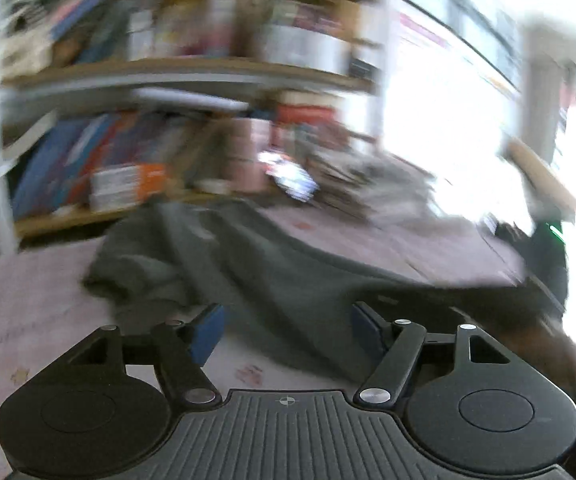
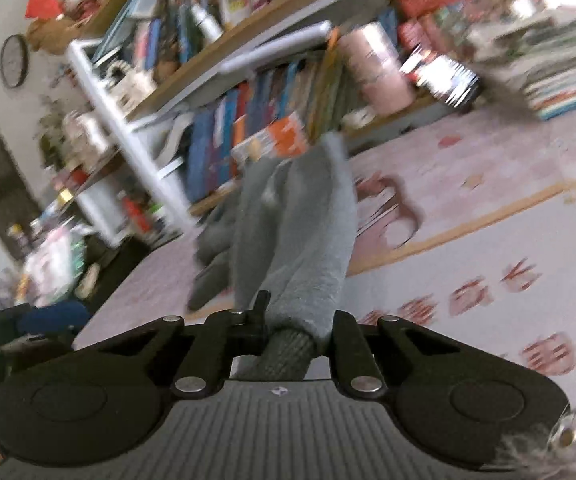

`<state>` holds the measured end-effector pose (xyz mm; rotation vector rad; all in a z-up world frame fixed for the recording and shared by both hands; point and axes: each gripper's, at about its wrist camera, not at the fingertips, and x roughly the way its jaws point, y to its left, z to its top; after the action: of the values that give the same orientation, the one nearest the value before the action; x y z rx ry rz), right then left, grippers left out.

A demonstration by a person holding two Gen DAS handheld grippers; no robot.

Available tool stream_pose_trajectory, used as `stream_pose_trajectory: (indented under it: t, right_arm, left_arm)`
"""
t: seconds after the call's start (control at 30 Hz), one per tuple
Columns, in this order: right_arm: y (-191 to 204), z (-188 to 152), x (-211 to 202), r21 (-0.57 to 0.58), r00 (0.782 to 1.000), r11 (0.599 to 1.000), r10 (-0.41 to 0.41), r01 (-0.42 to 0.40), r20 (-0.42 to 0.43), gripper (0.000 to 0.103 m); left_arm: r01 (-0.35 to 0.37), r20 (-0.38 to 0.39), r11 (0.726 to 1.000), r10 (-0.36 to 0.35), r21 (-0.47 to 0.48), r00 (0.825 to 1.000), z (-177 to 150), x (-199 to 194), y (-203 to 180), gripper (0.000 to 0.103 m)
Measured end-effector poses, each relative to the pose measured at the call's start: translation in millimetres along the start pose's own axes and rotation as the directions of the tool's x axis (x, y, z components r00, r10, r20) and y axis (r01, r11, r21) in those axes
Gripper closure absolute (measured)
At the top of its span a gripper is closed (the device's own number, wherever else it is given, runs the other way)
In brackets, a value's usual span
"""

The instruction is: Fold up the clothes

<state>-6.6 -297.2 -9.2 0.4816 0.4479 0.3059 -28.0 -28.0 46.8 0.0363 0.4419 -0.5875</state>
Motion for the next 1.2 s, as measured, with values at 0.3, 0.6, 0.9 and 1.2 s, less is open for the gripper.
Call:
stream_pose_trajectory:
  t: [0.3, 0.6, 0.9, 1.2]
  right_arm:
    - [-41, 27, -28, 0.022, 0.956, 0.97, -0.243, 0.243, 0.161, 0.094]
    - [-57, 28, -27, 0.048, 0.953, 0.963, -0.269, 0.264, 0.141, 0.094]
    - [-70, 27, -28, 0.068, 0.956, 0.961, -0.273, 0.267, 0.109, 0.094]
    - [-65, 22, -23, 0.033, 0.978, 0.98, -0.2, 0.198, 0.055, 0.094]
  left_arm:
    - [-0.055, -0.007, 0.935, 0.056, -0.351, 0.998, 8, 100, 60, 0.034]
    - [-0.145, 0.002, 0.821, 0.175, -0.552, 0.985, 40, 170, 96, 0.033]
    - [-0.075, 0.031, 0.676, 0.142, -0.733, 0.989, 40, 203, 119, 0.069]
    - [0.037, 0.205, 0.806, 0.105, -0.59, 0.973, 93, 157, 122, 0.097]
